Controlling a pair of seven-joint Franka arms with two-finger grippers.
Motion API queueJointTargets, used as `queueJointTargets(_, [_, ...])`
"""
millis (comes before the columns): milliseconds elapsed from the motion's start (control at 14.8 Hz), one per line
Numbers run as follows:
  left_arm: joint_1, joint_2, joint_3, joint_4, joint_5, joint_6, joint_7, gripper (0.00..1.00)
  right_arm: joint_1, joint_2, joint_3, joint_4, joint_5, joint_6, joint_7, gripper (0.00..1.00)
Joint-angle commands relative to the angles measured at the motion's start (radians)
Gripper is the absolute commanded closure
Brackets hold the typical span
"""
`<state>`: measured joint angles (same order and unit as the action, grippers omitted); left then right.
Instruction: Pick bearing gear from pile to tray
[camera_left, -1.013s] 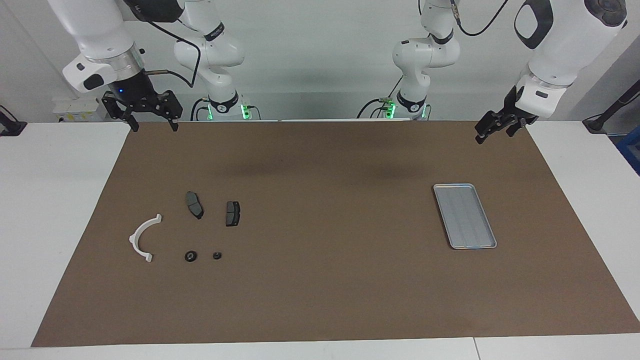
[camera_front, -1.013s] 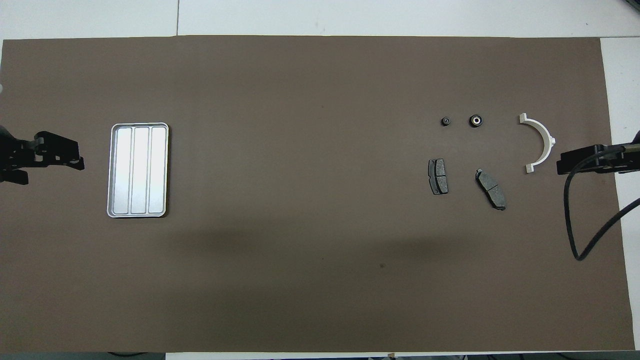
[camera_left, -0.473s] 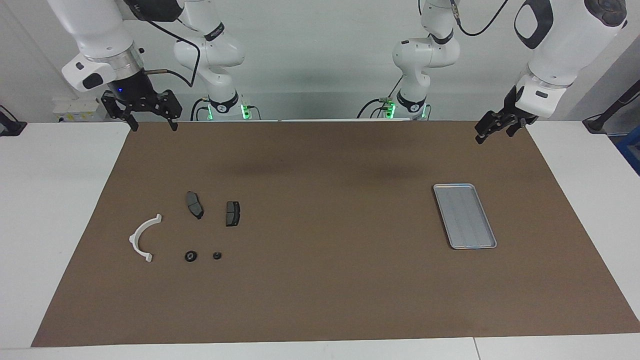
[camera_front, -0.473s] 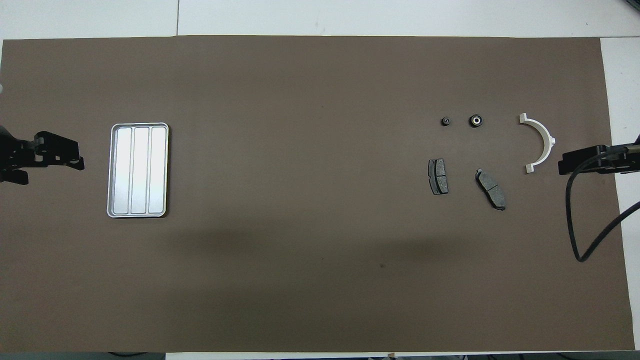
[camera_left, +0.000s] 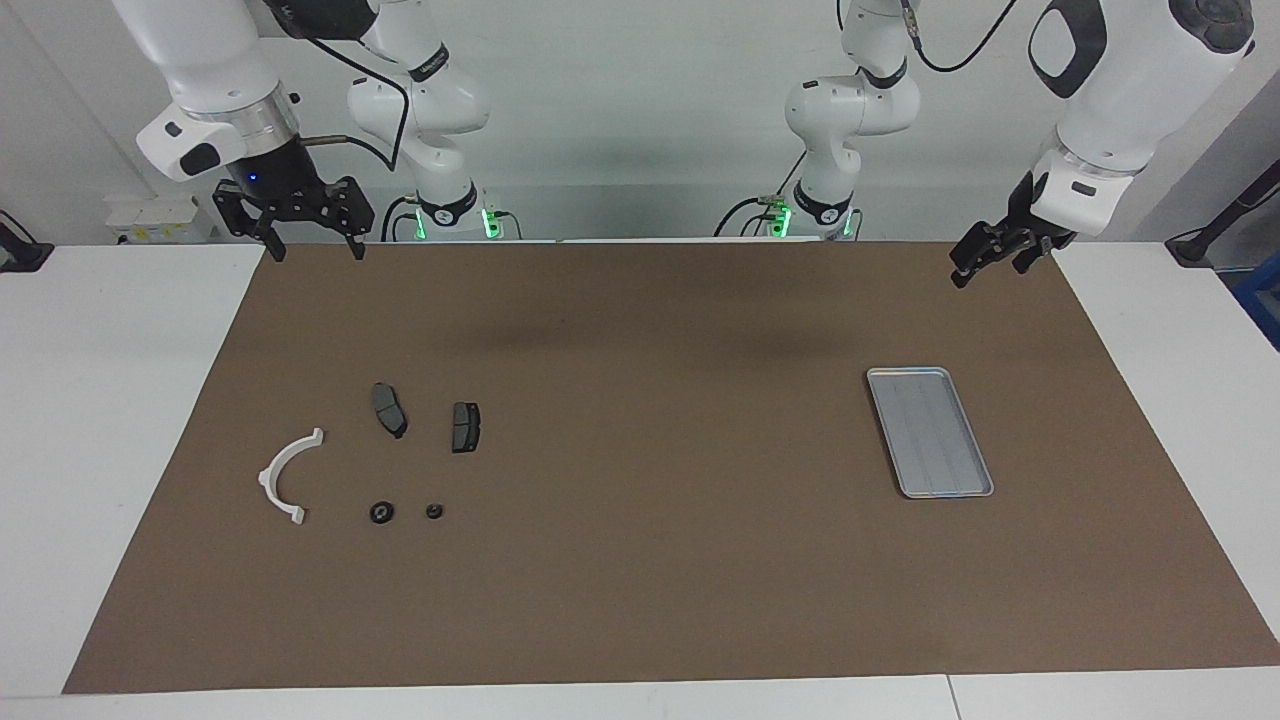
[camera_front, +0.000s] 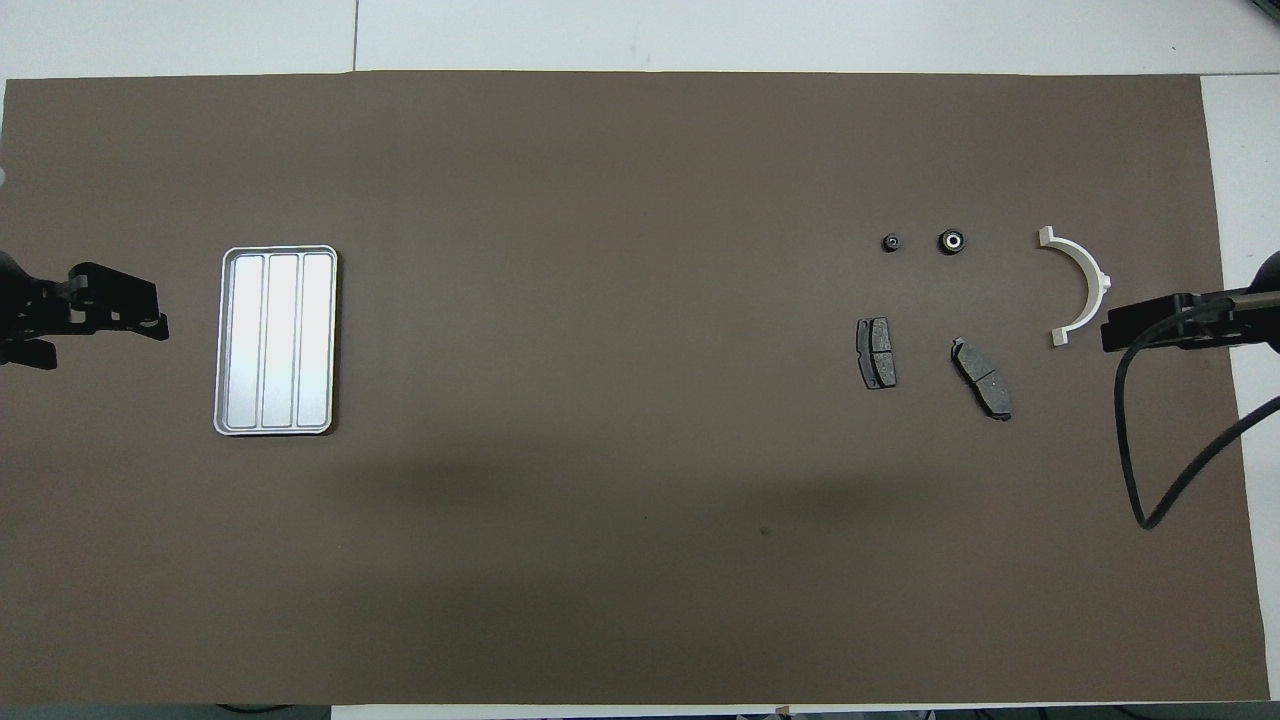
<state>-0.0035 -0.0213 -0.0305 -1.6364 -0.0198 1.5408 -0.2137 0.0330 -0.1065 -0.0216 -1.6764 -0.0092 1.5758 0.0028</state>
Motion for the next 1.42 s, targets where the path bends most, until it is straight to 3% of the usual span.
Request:
queueJointTargets(0, [0.000,-0.006,0.000,-0.006,-0.005,-0.008,0.008,0.00,-0.004,-0.018,0.006,-0.017,0.017,0.004,-0.012,0.00])
queueJointTargets(473, [0.000,-0.006,0.000,-0.006,-0.005,-0.008,0.008,0.00,0.030,0.073,0.006,-0.029,0.017,0.094,0.011,0.00])
queueJointTargets(878, [0.000,-0.006,0.000,-0.006,-0.005,-0.008,0.008,0.00,0.058,0.258,0.006,-0.069,0.017,0.361,0.066,0.00])
queueJointTargets(1351, [0.000,-0.006,0.000,-0.006,-0.006,-0.008,0.008,0.00,0.087,0.467,0.006,-0.059,0.008,0.542,0.160,0.00])
